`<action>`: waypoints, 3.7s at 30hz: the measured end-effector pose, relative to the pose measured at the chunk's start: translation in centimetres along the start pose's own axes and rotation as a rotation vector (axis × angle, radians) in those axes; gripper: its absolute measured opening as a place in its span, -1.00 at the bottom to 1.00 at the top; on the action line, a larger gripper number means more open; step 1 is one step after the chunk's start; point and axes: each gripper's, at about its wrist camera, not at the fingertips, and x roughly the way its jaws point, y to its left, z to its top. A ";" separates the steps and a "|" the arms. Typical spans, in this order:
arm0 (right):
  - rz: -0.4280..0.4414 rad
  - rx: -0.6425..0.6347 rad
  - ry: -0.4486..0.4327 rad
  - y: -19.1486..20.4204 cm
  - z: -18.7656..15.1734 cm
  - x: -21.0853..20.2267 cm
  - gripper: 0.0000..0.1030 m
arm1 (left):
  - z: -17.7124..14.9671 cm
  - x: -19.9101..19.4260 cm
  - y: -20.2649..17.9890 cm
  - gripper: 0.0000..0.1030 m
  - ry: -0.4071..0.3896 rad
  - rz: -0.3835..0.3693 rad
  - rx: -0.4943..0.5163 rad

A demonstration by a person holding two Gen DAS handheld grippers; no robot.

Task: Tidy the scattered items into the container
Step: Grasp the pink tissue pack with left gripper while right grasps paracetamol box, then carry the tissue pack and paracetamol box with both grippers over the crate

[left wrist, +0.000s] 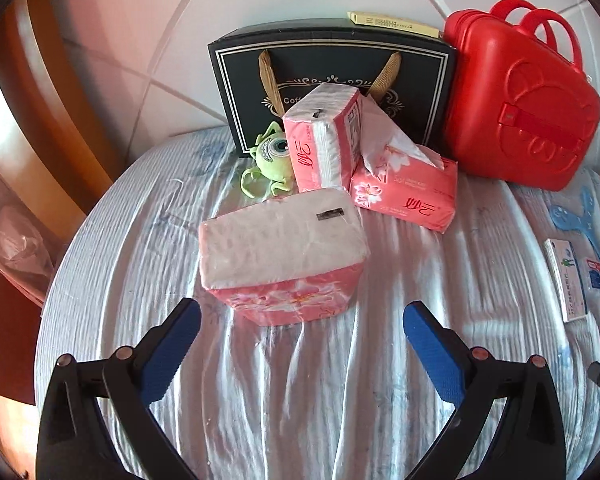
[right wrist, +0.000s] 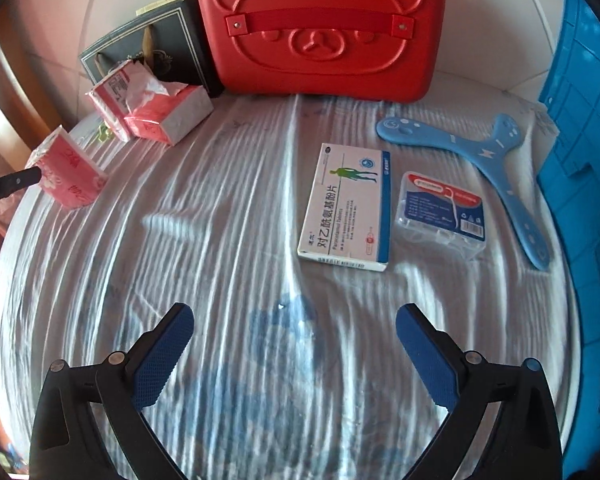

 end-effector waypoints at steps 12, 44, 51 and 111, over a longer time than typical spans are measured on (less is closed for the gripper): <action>-0.070 0.064 -0.011 -1.3 0.8 4.4 0.99 | 2.2 3.6 0.5 1.00 -0.051 0.045 -0.105; -0.140 0.040 -0.019 -1.1 2.7 5.9 0.39 | 0.4 1.3 0.6 0.70 -0.104 0.064 -0.085; -0.120 0.026 -0.032 -0.3 1.5 2.7 0.39 | -0.8 -2.4 1.2 0.69 -0.131 0.071 -0.089; 0.122 -0.051 -0.425 -18.6 -7.3 -40.1 0.39 | -0.5 -44.2 -27.1 0.69 -0.475 -0.179 0.138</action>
